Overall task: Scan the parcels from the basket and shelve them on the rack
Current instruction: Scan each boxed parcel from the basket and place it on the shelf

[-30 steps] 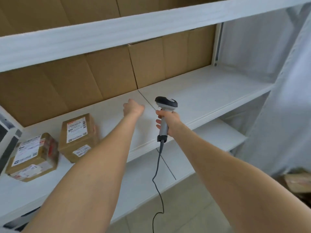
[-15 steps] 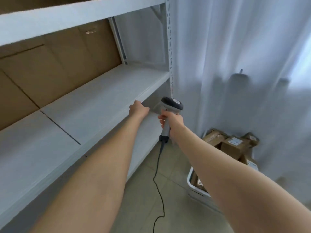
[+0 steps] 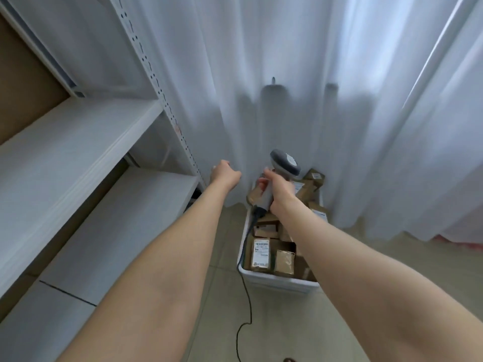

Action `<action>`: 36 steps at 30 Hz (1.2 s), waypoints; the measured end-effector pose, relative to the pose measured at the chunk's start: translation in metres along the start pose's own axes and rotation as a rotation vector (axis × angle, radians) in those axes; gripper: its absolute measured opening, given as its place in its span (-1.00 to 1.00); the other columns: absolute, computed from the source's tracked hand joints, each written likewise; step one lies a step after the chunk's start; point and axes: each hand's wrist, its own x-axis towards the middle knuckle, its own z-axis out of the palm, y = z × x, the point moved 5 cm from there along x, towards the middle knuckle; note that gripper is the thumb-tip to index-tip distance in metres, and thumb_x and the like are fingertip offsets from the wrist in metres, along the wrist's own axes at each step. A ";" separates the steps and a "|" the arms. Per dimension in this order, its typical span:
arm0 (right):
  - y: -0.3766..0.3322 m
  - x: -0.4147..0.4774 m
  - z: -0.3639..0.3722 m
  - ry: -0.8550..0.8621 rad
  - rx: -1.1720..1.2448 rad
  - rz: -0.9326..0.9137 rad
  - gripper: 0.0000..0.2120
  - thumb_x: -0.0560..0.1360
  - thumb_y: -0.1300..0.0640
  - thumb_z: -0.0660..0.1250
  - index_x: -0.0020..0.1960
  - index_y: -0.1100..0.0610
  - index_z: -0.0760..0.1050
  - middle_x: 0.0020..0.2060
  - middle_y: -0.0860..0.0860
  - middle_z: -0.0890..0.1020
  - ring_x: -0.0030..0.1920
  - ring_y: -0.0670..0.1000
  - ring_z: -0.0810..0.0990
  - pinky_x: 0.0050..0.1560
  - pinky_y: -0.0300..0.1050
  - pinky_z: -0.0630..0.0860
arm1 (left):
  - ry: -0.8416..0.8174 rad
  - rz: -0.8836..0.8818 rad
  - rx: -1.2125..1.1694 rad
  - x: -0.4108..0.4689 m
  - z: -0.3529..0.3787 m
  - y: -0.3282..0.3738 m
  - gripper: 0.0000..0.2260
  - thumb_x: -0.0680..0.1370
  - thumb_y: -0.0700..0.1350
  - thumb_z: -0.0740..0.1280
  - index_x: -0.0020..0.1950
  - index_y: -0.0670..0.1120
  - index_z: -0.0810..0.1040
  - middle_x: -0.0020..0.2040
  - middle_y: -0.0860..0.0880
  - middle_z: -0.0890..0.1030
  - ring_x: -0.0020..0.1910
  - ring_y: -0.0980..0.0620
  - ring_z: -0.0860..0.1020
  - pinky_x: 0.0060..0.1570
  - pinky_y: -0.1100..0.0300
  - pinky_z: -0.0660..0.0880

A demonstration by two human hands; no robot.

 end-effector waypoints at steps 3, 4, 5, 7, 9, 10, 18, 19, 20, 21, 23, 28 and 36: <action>-0.005 0.021 -0.032 0.071 0.034 -0.011 -0.66 0.49 0.10 0.45 0.22 0.15 0.48 -0.16 0.06 0.66 -0.12 0.01 0.65 0.15 -0.02 0.58 | -0.069 0.013 -0.011 0.011 0.037 0.013 -0.50 0.52 -0.14 0.30 0.45 -0.13 0.30 0.39 -0.18 0.36 0.29 -0.16 0.43 0.27 0.08 0.37; -0.008 0.028 -0.041 0.092 0.047 -0.014 -0.66 0.49 0.10 0.45 0.22 0.15 0.48 -0.17 0.05 0.66 -0.15 0.00 0.64 0.14 -0.04 0.58 | -0.091 0.016 -0.006 0.015 0.049 0.017 -0.50 0.52 -0.14 0.30 0.45 -0.13 0.29 0.40 -0.18 0.36 0.29 -0.16 0.43 0.26 0.08 0.37; -0.009 0.036 -0.051 0.114 0.057 -0.018 -0.66 0.49 0.11 0.44 0.22 0.16 0.48 -0.19 0.05 0.65 -0.17 -0.01 0.63 0.13 -0.06 0.59 | -0.118 0.021 -0.001 0.019 0.062 0.021 -0.50 0.52 -0.14 0.30 0.45 -0.13 0.29 0.40 -0.18 0.36 0.30 -0.16 0.42 0.27 0.07 0.37; -0.013 0.052 -0.071 0.171 0.063 -0.019 -0.69 0.49 0.12 0.44 0.19 0.15 0.49 -0.22 0.04 0.65 -0.23 -0.03 0.62 0.05 -0.10 0.61 | -0.170 0.031 0.007 0.027 0.088 0.027 -0.50 0.53 -0.15 0.31 0.46 -0.14 0.29 0.41 -0.17 0.36 0.34 -0.15 0.39 0.31 0.06 0.35; -0.015 0.068 -0.089 0.225 0.065 -0.005 -0.74 0.49 0.11 0.45 0.13 0.14 0.51 -0.25 0.03 0.64 -0.27 -0.04 0.61 -0.07 -0.13 0.61 | -0.220 0.031 0.020 0.037 0.114 0.031 -0.49 0.53 -0.14 0.32 0.46 -0.14 0.29 0.41 -0.16 0.36 0.35 -0.15 0.38 0.32 0.06 0.36; -0.015 0.075 -0.096 0.244 0.067 0.004 -0.76 0.49 0.11 0.45 0.11 0.14 0.52 -0.25 0.03 0.64 -0.27 -0.04 0.61 -0.10 -0.15 0.60 | -0.242 0.030 0.025 0.042 0.125 0.032 -0.49 0.53 -0.14 0.33 0.46 -0.14 0.29 0.41 -0.16 0.37 0.35 -0.14 0.39 0.32 0.06 0.37; -0.001 0.165 -0.143 0.414 0.028 0.050 -0.66 0.48 0.09 0.46 0.19 0.18 0.51 -0.18 0.06 0.63 -0.21 -0.02 0.61 0.06 -0.07 0.62 | -0.377 0.018 0.061 0.098 0.216 0.033 -0.53 0.53 -0.15 0.33 0.43 -0.14 0.33 0.37 -0.14 0.43 0.31 -0.12 0.42 0.17 0.12 0.39; 0.004 0.174 -0.147 0.426 0.018 0.063 -0.65 0.47 0.10 0.46 0.20 0.19 0.50 -0.17 0.07 0.63 -0.20 -0.01 0.60 0.08 -0.04 0.61 | -0.397 0.001 0.058 0.103 0.228 0.027 -0.53 0.54 -0.16 0.32 0.44 -0.14 0.32 0.37 -0.14 0.43 0.30 -0.12 0.43 0.15 0.12 0.40; 0.010 0.185 -0.153 0.438 0.009 0.079 -0.63 0.47 0.10 0.46 0.22 0.19 0.49 -0.15 0.07 0.62 -0.18 -0.01 0.59 0.10 -0.02 0.61 | -0.415 -0.013 0.058 0.109 0.239 0.020 -0.51 0.54 -0.16 0.32 0.45 -0.15 0.30 0.38 -0.14 0.42 0.31 -0.12 0.42 0.17 0.12 0.40; 0.017 0.195 -0.159 0.448 -0.002 0.098 -0.60 0.46 0.10 0.47 0.24 0.19 0.48 -0.13 0.07 0.61 -0.16 0.00 0.58 0.11 -0.01 0.60 | -0.432 -0.025 0.064 0.115 0.251 0.015 -0.50 0.54 -0.16 0.32 0.46 -0.15 0.29 0.39 -0.14 0.41 0.33 -0.12 0.41 0.19 0.11 0.39; 0.031 0.215 -0.173 0.469 -0.026 0.137 -0.53 0.44 0.11 0.48 0.29 0.18 0.44 -0.08 0.07 0.58 -0.14 0.03 0.56 0.08 0.03 0.59 | -0.460 -0.051 0.074 0.126 0.274 0.001 -0.54 0.55 -0.16 0.31 0.43 -0.18 0.32 0.37 -0.15 0.43 0.32 -0.13 0.42 0.12 0.14 0.39; 0.069 0.268 -0.209 0.452 -0.102 0.190 -0.54 0.43 0.16 0.48 0.24 0.17 0.38 -0.20 0.07 0.58 -0.26 0.05 0.58 -0.34 -0.10 0.51 | -0.526 -0.170 0.031 0.148 0.343 -0.037 -0.58 0.57 -0.12 0.30 0.39 -0.22 0.34 0.31 -0.17 0.48 0.26 -0.12 0.47 -0.02 0.18 0.38; 0.130 0.352 -0.246 0.346 -0.198 0.272 -0.45 0.43 0.16 0.46 0.35 0.18 0.35 0.15 0.19 0.58 0.13 0.22 0.59 0.20 0.20 0.54 | -0.530 -0.335 -0.062 0.169 0.436 -0.097 -0.53 0.58 -0.03 0.29 0.43 -0.21 0.31 0.32 -0.16 0.47 0.12 -0.08 0.47 -0.05 0.14 0.37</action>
